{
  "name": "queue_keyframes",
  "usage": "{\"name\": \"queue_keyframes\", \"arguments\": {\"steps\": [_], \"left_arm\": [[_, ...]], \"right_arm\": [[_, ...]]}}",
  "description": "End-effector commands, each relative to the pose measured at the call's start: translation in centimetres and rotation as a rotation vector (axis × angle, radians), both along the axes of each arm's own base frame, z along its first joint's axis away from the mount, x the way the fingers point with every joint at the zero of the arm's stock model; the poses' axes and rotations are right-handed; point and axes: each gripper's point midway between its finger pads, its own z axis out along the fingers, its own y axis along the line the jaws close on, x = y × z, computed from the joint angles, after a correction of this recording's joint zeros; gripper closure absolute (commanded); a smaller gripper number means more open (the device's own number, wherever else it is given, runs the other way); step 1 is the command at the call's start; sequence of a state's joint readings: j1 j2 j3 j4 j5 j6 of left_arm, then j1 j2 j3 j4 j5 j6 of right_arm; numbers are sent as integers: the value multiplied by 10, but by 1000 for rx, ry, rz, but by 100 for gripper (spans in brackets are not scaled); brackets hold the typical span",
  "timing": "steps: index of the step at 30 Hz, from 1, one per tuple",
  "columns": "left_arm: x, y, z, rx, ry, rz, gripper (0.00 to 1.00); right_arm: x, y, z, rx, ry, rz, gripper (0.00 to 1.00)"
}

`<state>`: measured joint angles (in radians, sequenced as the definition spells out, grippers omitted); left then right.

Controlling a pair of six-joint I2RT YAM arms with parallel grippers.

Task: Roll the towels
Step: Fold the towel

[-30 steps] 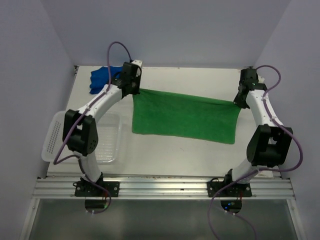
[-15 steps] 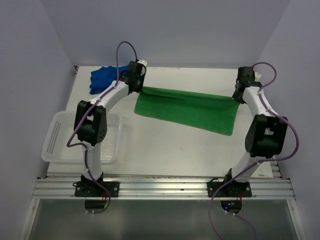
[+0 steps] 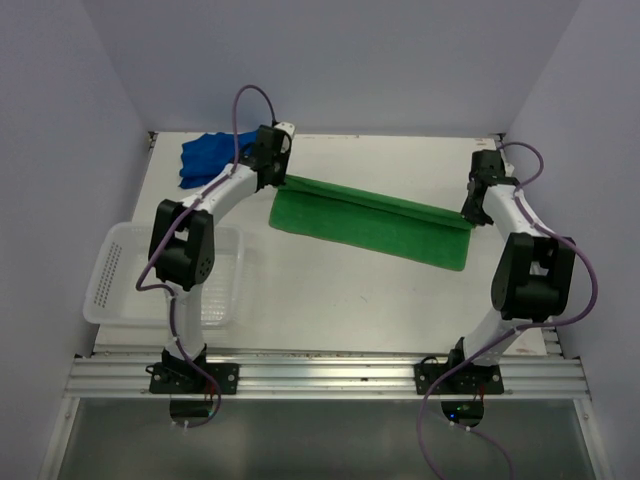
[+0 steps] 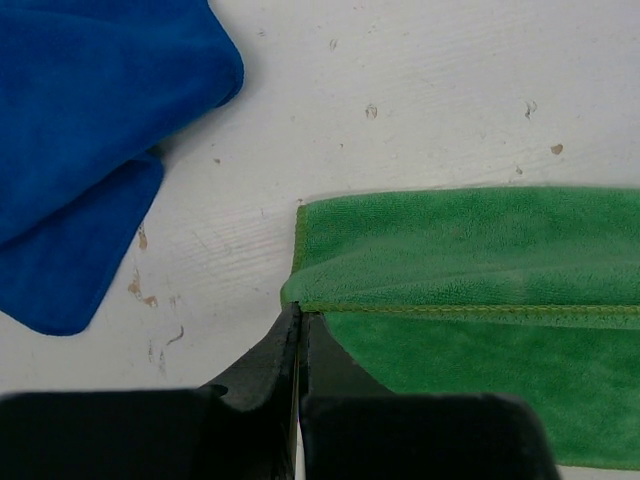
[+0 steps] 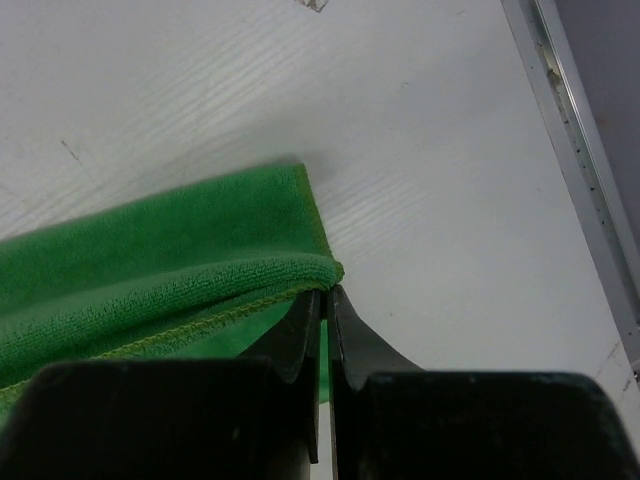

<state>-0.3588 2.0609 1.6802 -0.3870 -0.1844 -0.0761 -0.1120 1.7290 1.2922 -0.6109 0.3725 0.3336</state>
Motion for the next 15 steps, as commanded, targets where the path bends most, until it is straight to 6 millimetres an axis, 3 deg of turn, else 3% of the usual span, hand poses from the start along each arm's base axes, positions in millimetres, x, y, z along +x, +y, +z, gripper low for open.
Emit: {"name": "queue_keyframes", "arguments": {"steps": [1, 15], "left_arm": [[9, 27, 6, 46, -49, 38, 100], [-20, 29, -18, 13, 4, 53, 100]], "right_arm": [[-19, -16, 14, -63, 5, -12, 100], [-47, -5, -16, -31, 70, -11, 100]]}}
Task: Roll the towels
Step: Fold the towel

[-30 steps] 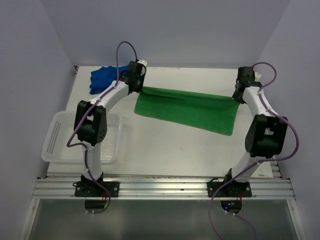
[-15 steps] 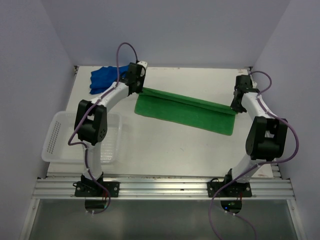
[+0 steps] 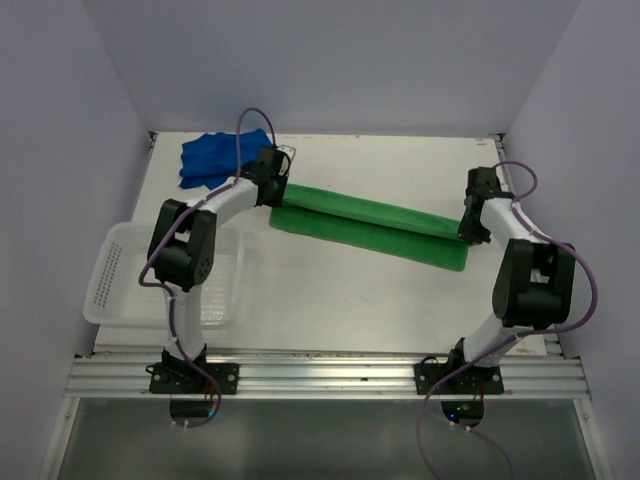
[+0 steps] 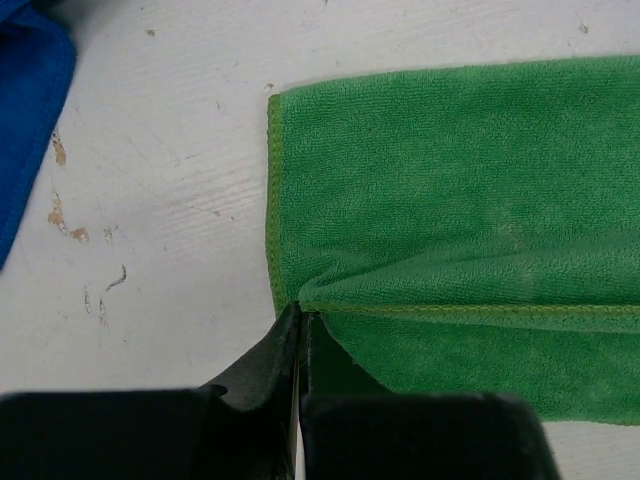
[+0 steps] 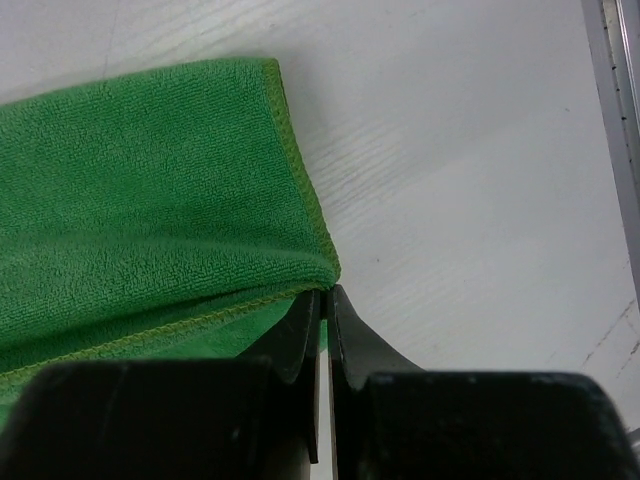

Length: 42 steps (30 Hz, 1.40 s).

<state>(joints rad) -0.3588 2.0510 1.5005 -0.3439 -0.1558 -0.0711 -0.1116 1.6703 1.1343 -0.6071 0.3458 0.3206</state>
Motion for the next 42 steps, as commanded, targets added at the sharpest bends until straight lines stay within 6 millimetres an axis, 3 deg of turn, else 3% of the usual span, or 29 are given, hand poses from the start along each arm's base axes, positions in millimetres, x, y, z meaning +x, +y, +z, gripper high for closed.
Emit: {"name": "queue_keyframes", "arguments": {"steps": [1, 25, 32, 34, 37, 40, 42], "left_arm": [[16, 20, 40, -11, -122, 75, 100], [-3, 23, 24, -1, -84, 86, 100], [-8, 22, 24, -1, -81, 83, 100], [-9, 22, 24, -1, -81, 81, 100], [-11, 20, 26, -3, -86, 79, 100], [-14, 19, 25, -4, -81, 74, 89], [-18, 15, 25, -12, -78, 63, 76]], "right_arm": [[-5, -13, 13, -67, -25, -26, 100], [-35, 1, -13, -124, 50, -5, 96], [-38, 3, -11, -153, 51, -1, 82], [-40, 4, -9, -155, 48, 1, 67], [-42, 5, -5, -152, 31, -2, 61], [-45, 7, -2, -141, 19, -2, 58], [-46, 8, -1, -134, 16, -3, 57]]}}
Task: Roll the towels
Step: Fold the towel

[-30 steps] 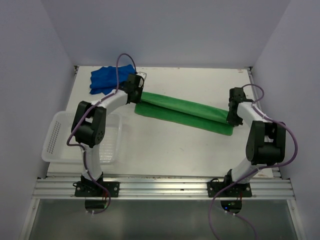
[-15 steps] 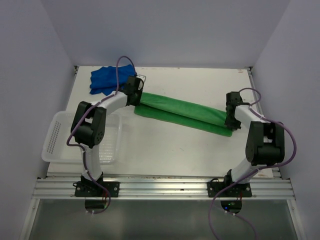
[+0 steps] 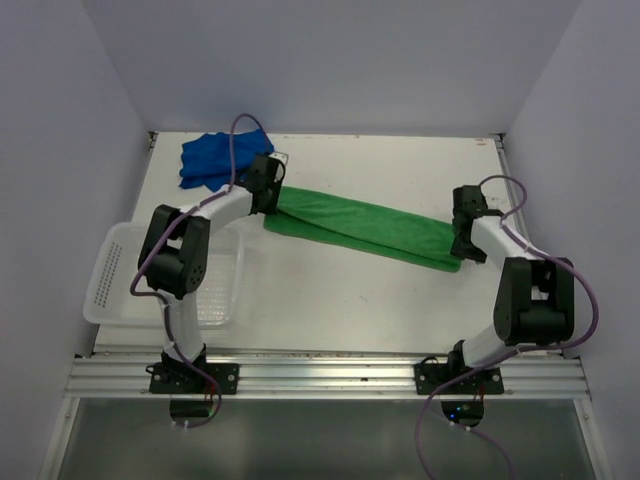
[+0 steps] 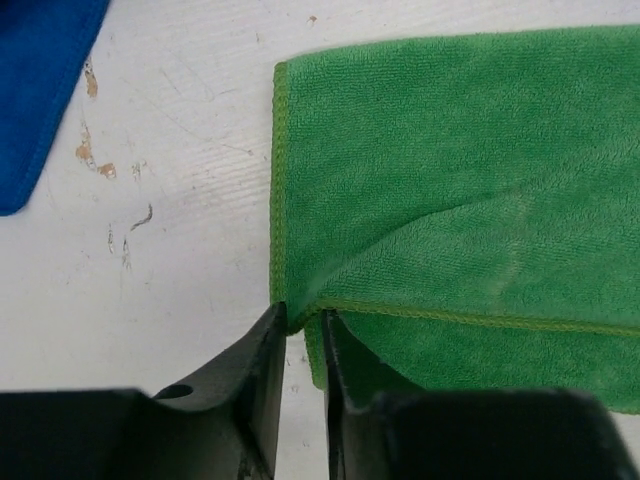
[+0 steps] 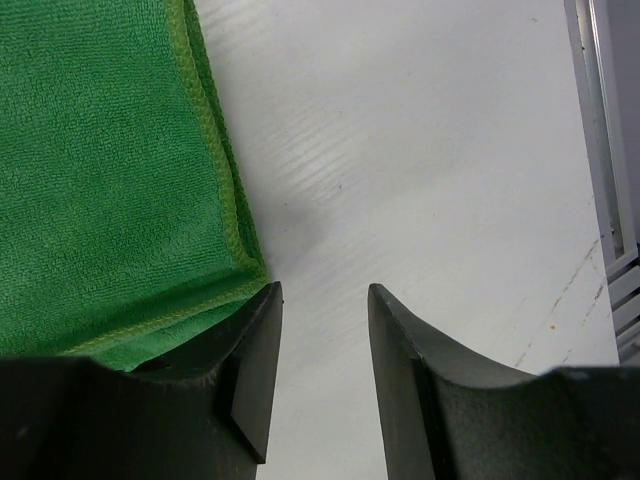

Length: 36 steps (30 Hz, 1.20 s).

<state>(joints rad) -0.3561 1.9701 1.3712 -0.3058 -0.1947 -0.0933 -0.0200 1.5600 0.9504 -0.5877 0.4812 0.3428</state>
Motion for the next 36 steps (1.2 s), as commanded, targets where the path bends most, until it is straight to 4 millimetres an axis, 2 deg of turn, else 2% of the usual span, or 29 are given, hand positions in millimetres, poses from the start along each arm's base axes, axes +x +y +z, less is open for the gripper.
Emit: {"name": "queue_keyframes", "arguments": {"steps": [1, 3, 4, 5, 12, 16, 20, 21, 23, 24, 25, 27, 29, 30, 32, 33, 35, 36], "left_arm": [[3, -3, 31, -35, -84, 10, 74], [-2, -6, 31, -37, -84, 2, 71], [-3, -6, 35, -40, -91, 3, 64], [-6, -7, 35, -42, -90, 3, 63], [-20, 3, 43, -24, -90, 36, 59], [-18, 1, 55, -42, -108, 33, 53], [-16, -12, 81, -107, -128, -10, 48], [-16, -14, 94, -124, -149, -18, 47], [-17, -19, 113, -160, -179, -37, 38], [-20, -22, 127, -189, -204, -53, 34], [-22, -23, 136, -208, -218, -50, 26], [-28, -26, 154, -255, -244, -77, 14], [-34, -25, 160, -295, -250, -68, 4], [-39, -26, 172, -319, -275, -75, 0], [-44, -22, 171, -350, -292, -50, 0], [-49, -19, 181, -362, -321, -41, 0], [-55, -12, 180, -369, -332, -21, 0], [-58, -7, 188, -370, -355, -4, 0]], "right_arm": [[-2, 0, 13, -6, -47, -19, 56], [-2, 1, 15, 0, -59, -18, 56], [-1, 1, 19, 7, -71, -16, 56], [-1, 3, 20, 11, -77, -13, 56], [5, 14, 27, 76, -120, -2, 55], [14, 19, 29, 145, -174, -57, 54], [23, 27, 22, 278, -209, -107, 53], [24, 20, 18, 306, -219, -154, 53], [24, 17, 9, 371, -222, -197, 53], [29, 9, 7, 396, -256, -228, 53], [30, 15, 1, 450, -251, -221, 53], [33, 11, -2, 452, -255, -219, 53], [35, 12, -8, 468, -240, -222, 53], [40, 12, -10, 487, -255, -228, 53], [42, 17, -18, 524, -250, -229, 53], [44, 17, -18, 526, -253, -228, 53], [45, 16, -23, 525, -240, -234, 53], [47, 16, -24, 526, -242, -230, 53]]}}
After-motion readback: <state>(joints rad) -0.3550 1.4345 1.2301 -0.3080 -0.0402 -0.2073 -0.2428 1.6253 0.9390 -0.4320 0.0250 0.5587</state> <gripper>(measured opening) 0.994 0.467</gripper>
